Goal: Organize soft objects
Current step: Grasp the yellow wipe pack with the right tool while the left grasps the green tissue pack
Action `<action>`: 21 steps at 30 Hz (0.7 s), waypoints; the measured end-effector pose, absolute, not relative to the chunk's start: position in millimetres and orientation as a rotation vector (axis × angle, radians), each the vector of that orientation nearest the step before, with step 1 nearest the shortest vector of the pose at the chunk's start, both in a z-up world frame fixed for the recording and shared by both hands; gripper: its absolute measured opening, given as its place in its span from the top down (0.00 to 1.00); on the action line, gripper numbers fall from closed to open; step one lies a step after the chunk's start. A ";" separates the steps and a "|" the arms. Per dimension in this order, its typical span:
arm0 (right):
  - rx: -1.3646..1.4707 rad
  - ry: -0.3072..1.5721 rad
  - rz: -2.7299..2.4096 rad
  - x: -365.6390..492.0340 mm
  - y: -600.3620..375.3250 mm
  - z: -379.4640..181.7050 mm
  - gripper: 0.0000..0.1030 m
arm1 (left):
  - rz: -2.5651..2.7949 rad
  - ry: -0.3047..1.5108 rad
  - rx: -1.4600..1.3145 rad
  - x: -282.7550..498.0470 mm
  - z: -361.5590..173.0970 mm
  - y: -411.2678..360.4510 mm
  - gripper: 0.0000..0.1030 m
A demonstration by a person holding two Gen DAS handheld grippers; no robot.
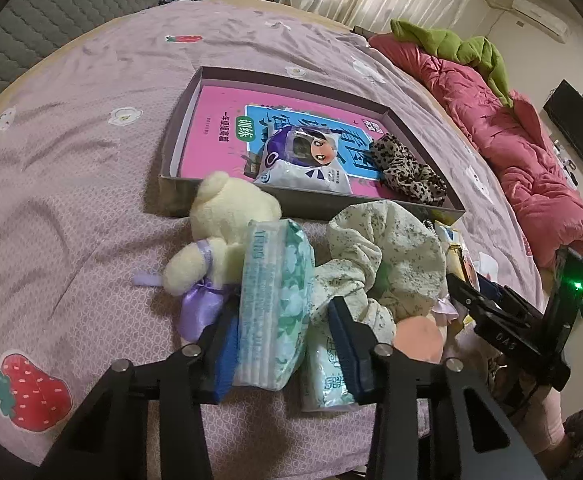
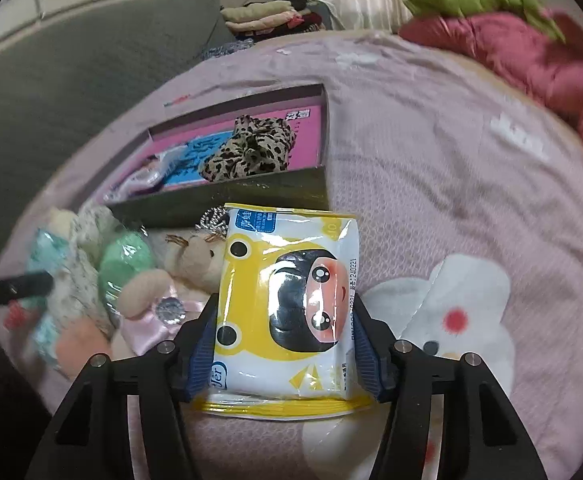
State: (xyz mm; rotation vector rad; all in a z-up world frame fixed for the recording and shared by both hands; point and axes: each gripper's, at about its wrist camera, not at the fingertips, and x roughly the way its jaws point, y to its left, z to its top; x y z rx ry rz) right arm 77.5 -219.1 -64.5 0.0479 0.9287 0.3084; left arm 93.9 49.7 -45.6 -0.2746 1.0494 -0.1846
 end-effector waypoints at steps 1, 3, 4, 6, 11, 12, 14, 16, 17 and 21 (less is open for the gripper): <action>0.042 0.928 0.306 76.1 -218.5 -64.8 0.42 | -0.183 1.047 -0.275 93.6 -45.3 49.9 0.65; 0.045 0.929 0.308 77.1 -219.8 -64.9 0.42 | -0.184 1.046 -0.282 93.8 -45.3 50.8 0.69; 0.051 0.929 0.310 77.2 -221.0 -65.0 0.42 | -0.184 1.047 -0.286 93.6 -45.3 51.6 0.71; 0.057 0.931 0.313 76.9 -222.2 -64.8 0.42 | -0.188 1.047 -0.296 93.1 -44.9 53.0 0.73; 0.055 0.932 0.312 77.5 -222.5 -65.1 0.42 | -0.175 1.046 -0.288 92.0 -42.1 51.8 0.74; 0.049 0.930 0.311 77.5 -222.0 -64.6 0.42 | -0.163 1.044 -0.265 90.8 -40.2 48.9 0.74; 0.044 0.930 0.311 78.6 -220.5 -64.7 0.43 | -0.155 1.033 -0.236 86.6 -36.2 44.4 0.74; 0.049 0.931 0.313 78.8 -220.6 -65.0 0.43 | -0.170 1.027 -0.235 82.9 -31.9 41.1 0.74; 0.052 0.932 0.314 79.0 -220.9 -65.1 0.43 | -0.175 1.027 -0.238 82.4 -30.7 40.9 0.74; 0.054 0.934 0.315 79.0 -221.2 -65.7 0.42 | -0.177 1.039 -0.257 84.2 -31.9 42.5 0.74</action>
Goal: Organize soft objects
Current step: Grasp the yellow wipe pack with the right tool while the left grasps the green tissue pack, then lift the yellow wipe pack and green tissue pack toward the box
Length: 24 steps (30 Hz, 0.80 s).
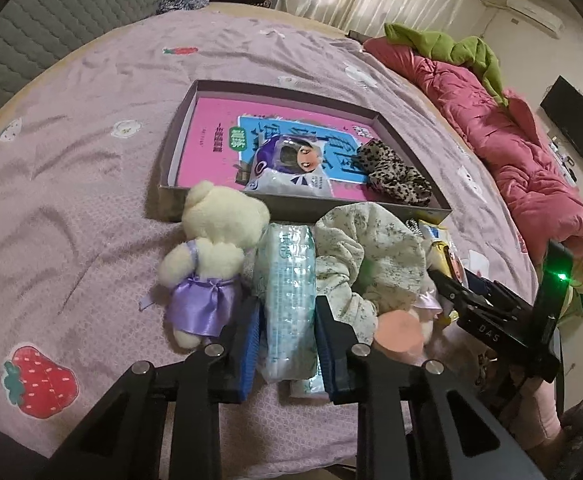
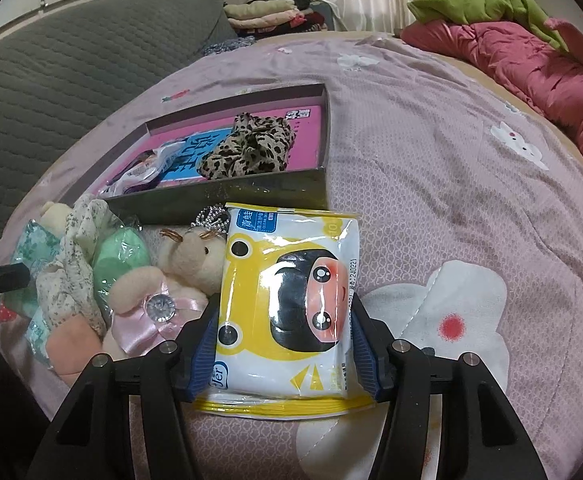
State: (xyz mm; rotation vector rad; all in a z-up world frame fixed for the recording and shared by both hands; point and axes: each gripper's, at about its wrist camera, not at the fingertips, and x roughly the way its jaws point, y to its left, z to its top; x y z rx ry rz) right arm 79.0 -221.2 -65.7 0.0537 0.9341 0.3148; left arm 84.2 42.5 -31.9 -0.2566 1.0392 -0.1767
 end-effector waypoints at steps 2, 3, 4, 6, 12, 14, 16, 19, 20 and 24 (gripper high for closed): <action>0.060 0.941 0.317 79.9 -222.2 -66.9 0.43 | -0.168 1.056 -0.259 86.3 -36.2 43.9 0.74; 0.061 0.943 0.317 80.9 -222.1 -67.3 0.43 | -0.166 1.059 -0.263 87.4 -37.5 44.2 0.74; 0.062 0.944 0.318 81.3 -222.0 -67.9 0.43 | -0.165 1.059 -0.263 88.0 -38.3 44.6 0.74; 0.060 0.948 0.318 82.4 -222.1 -69.4 0.43 | -0.162 1.057 -0.259 89.2 -38.2 44.1 0.74; 0.028 0.953 0.321 86.1 -217.4 -72.6 0.43 | -0.136 1.062 -0.271 94.1 -39.3 44.8 0.74; 0.015 0.949 0.326 86.7 -215.9 -72.8 0.44 | -0.129 1.057 -0.269 94.2 -38.8 44.2 0.76; 0.021 0.946 0.333 87.2 -216.2 -72.2 0.45 | -0.126 1.050 -0.277 93.0 -37.4 44.7 0.77; 0.026 0.934 0.337 85.4 -218.2 -69.9 0.46 | -0.129 1.044 -0.299 92.1 -35.3 47.7 0.77; 0.027 0.924 0.339 84.9 -218.5 -68.1 0.47 | -0.126 1.039 -0.303 91.4 -33.7 48.7 0.77; 0.036 0.906 0.342 82.0 -220.3 -63.6 0.47 | -0.129 1.016 -0.304 89.4 -25.6 49.3 0.77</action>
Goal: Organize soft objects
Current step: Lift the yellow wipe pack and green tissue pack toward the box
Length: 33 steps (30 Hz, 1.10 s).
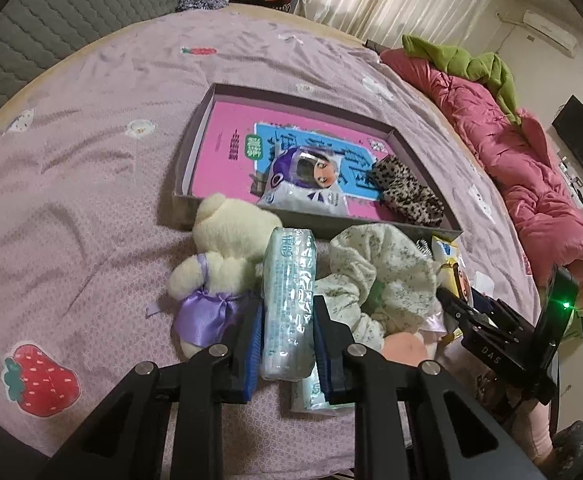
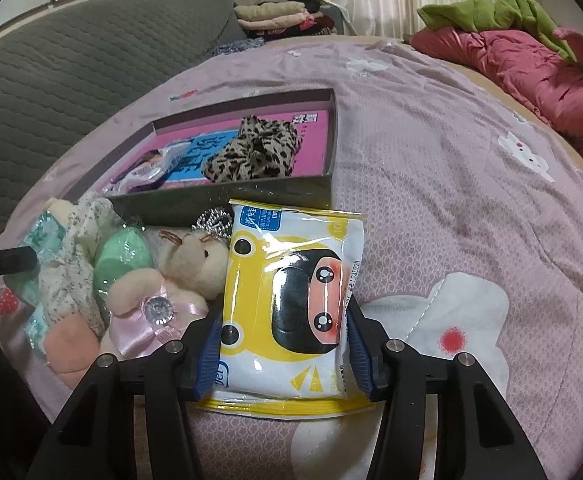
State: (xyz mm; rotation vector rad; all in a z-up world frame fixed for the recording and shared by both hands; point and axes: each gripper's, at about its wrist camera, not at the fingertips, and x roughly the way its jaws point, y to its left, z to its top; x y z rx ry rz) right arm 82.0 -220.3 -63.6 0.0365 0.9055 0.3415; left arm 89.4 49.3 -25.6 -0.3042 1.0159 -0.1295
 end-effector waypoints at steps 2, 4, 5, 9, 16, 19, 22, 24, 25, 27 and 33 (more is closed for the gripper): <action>0.041 0.892 0.340 80.5 -221.9 -60.3 0.47 | -0.132 1.007 -0.306 88.7 -21.6 48.2 0.77; 0.039 0.873 0.335 78.5 -223.8 -55.7 0.47 | -0.135 0.998 -0.306 88.0 -18.3 47.1 0.77; 0.043 0.862 0.338 77.1 -224.9 -52.9 0.47 | -0.137 0.994 -0.306 87.8 -16.4 46.6 0.77; 0.042 0.825 0.341 72.4 -225.8 -44.3 0.47 | -0.142 0.975 -0.304 86.9 -10.1 44.6 0.77; 0.027 0.759 0.354 66.1 -222.7 -28.8 0.47 | -0.140 0.954 -0.303 85.3 -2.9 43.8 0.77; 0.005 0.741 0.370 62.3 -216.7 -23.2 0.47 | -0.139 0.942 -0.295 84.6 0.5 42.2 0.77; -0.006 0.712 0.382 57.2 -211.2 -15.5 0.47 | -0.142 0.927 -0.292 83.4 5.0 41.0 0.77; -0.005 0.698 0.389 55.0 -208.3 -11.2 0.47 | -0.142 0.917 -0.287 82.2 7.5 40.8 0.77; -0.005 0.693 0.391 54.1 -206.9 -9.5 0.47 | -0.142 0.913 -0.285 81.8 8.7 40.8 0.77; -0.010 0.684 0.397 53.1 -202.5 -6.6 0.47 | -0.138 0.903 -0.280 81.1 11.4 40.9 0.77; -0.011 0.669 0.405 55.1 -191.8 -1.9 0.47 | -0.124 0.894 -0.284 80.8 12.6 43.1 0.77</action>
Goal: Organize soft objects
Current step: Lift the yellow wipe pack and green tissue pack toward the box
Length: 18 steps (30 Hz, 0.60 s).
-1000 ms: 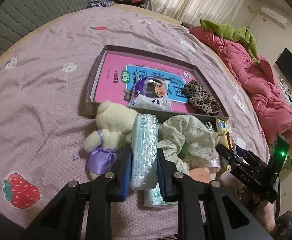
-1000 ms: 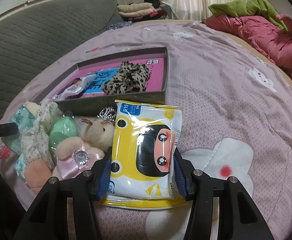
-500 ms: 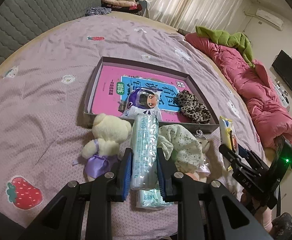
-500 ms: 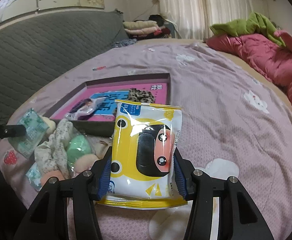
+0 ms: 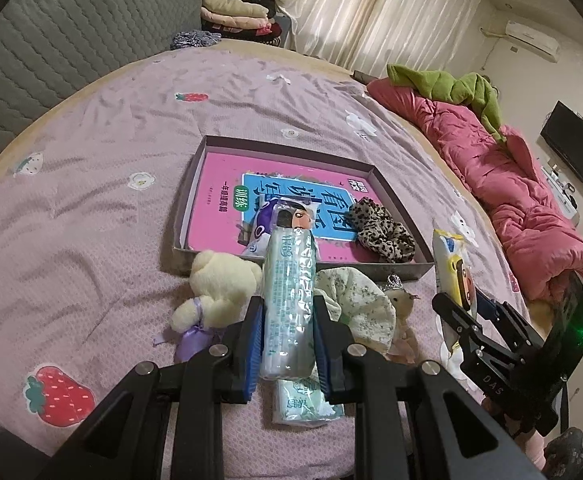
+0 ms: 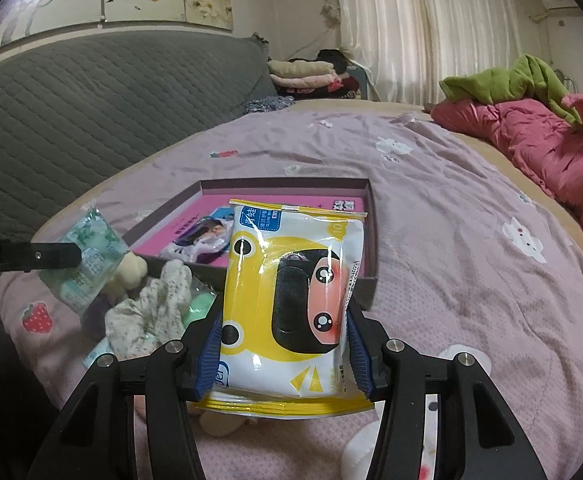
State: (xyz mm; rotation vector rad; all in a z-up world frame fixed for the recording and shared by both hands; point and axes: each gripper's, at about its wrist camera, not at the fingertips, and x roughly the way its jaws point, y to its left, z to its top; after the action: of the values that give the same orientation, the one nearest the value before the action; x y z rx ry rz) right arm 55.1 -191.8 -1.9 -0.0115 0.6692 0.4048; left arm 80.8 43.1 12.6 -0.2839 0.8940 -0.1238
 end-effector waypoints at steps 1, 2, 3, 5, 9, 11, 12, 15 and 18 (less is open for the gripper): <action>-0.012 0.665 0.405 55.6 -190.5 -0.7 0.47 | -0.119 0.892 -0.286 81.3 12.6 44.2 0.77; -0.011 0.659 0.403 56.0 -189.1 0.5 0.47 | -0.119 0.889 -0.288 81.6 12.7 44.7 0.77; -0.011 0.658 0.403 57.4 -188.3 1.1 0.47 | -0.117 0.887 -0.289 82.3 12.9 45.0 0.77; -0.005 0.652 0.398 60.4 -186.1 2.2 0.47 | -0.115 0.883 -0.291 83.7 13.0 45.6 0.77; 0.012 0.646 0.400 68.0 -180.3 4.4 0.47 | -0.113 0.878 -0.299 88.0 11.6 45.9 0.77; 0.012 0.639 0.408 70.9 -176.3 5.4 0.47 | -0.112 0.880 -0.303 90.8 10.0 46.7 0.77; 0.009 0.635 0.414 71.8 -174.6 5.2 0.47 | -0.111 0.880 -0.304 91.7 9.5 47.0 0.77; -0.007 0.625 0.426 74.1 -168.3 6.1 0.47 | -0.106 0.878 -0.303 95.5 8.3 47.4 0.77; -0.009 0.615 0.439 78.2 -162.8 7.2 0.47 | -0.099 0.875 -0.303 99.4 6.8 47.8 0.77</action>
State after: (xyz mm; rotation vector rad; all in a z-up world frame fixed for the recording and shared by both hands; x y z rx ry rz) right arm 78.2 -162.8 7.2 -0.0091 0.6152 0.4390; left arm 99.4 47.8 6.8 -0.3034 0.8752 -0.0990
